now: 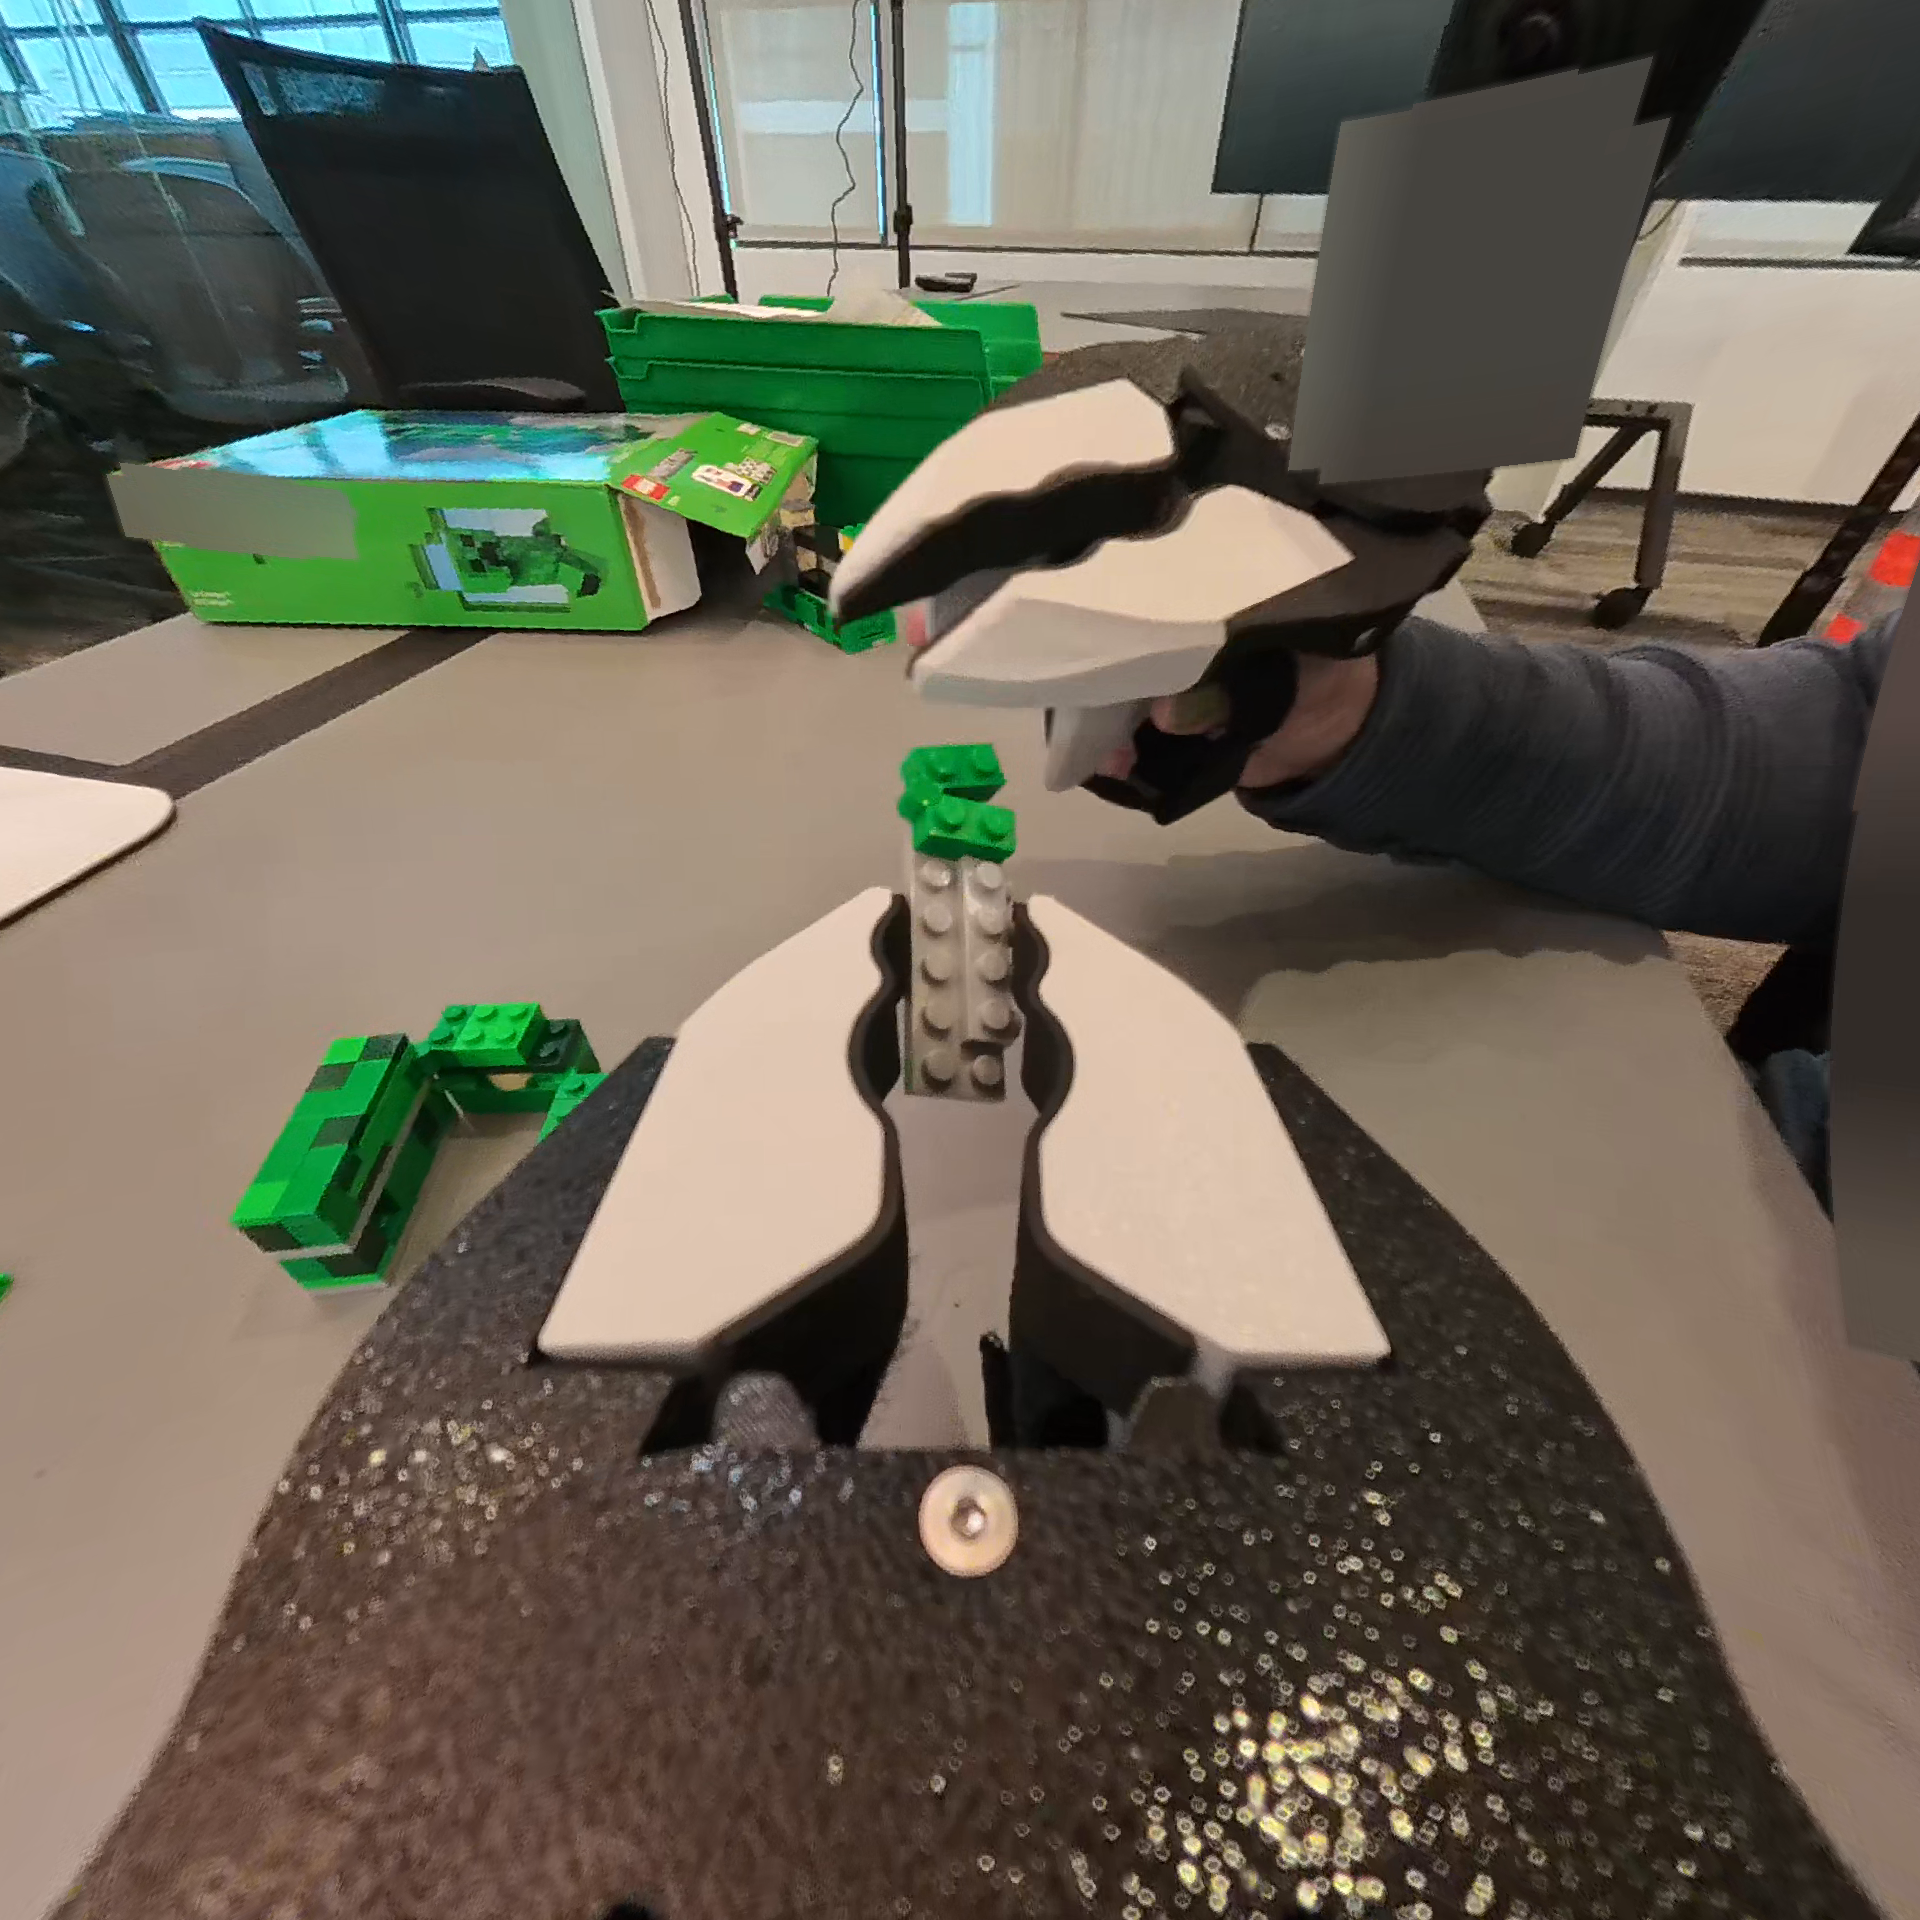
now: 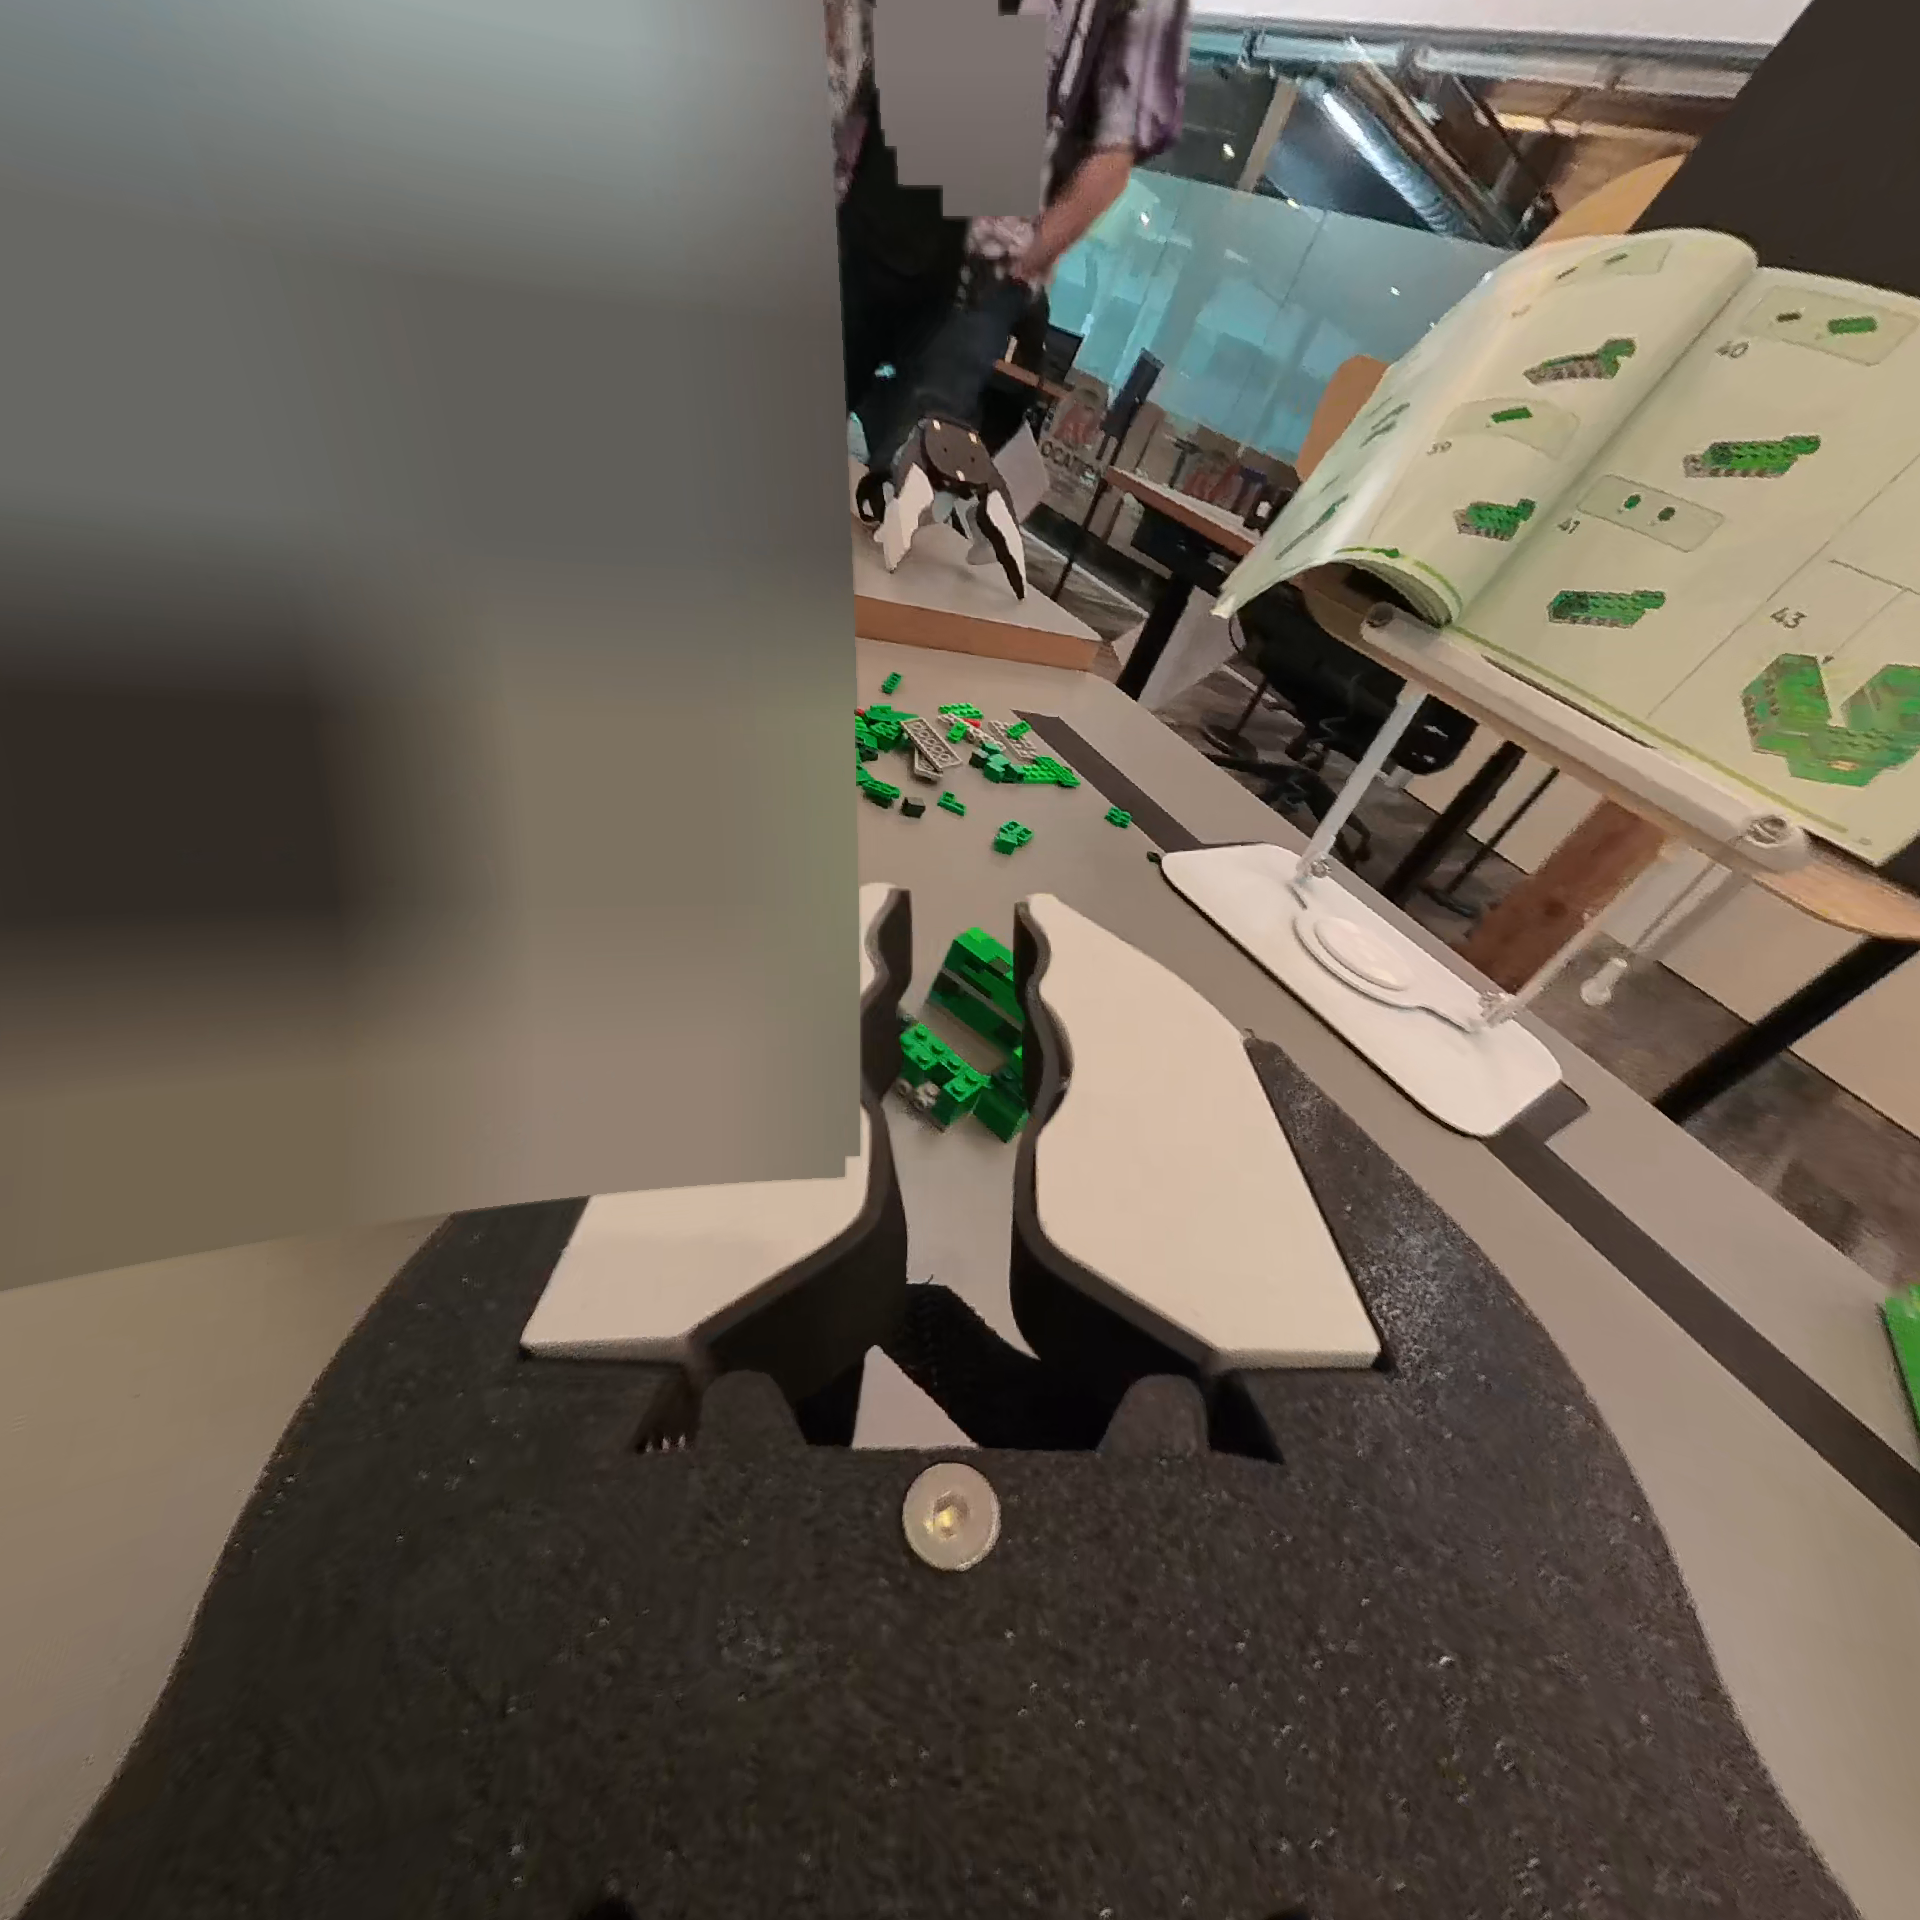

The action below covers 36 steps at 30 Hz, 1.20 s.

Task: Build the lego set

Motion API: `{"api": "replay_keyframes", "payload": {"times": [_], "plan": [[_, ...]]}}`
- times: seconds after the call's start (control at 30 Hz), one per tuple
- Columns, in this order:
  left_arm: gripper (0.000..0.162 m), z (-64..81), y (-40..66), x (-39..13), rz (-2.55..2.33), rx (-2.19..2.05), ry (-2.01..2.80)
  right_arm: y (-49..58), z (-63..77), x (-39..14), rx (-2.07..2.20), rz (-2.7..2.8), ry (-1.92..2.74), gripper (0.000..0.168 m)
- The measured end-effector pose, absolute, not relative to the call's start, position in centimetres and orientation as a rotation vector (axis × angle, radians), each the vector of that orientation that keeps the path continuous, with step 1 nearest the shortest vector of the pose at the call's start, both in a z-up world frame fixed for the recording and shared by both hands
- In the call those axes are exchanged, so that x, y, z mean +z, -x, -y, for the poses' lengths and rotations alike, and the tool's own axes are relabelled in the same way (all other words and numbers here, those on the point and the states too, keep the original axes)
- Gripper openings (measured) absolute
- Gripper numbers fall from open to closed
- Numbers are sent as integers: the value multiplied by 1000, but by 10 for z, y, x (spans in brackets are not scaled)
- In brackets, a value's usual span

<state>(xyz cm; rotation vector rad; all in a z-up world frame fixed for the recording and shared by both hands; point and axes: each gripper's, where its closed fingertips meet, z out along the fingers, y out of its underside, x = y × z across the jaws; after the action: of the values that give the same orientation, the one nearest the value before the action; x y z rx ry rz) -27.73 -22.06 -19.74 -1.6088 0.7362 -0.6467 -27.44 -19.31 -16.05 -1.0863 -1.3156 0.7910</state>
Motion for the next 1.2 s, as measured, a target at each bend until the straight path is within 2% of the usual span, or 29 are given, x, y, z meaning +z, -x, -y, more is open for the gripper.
{"api": "replay_keyframes", "payload": {"times": [0.43, 0.8, 1.2], "plan": [[19, 223, 274, -198, -724, -763, 1569, 276, 205, -176, 1012, 1332, 1064, 40], [19, 220, 280, -202, -710, -747, 1593, 276, 188, -177, 910, 1190, 1064, 58], [18, 211, 291, -200, -611, -714, 1604, 276, 187, -176, 923, 1153, 1037, 54]]}}
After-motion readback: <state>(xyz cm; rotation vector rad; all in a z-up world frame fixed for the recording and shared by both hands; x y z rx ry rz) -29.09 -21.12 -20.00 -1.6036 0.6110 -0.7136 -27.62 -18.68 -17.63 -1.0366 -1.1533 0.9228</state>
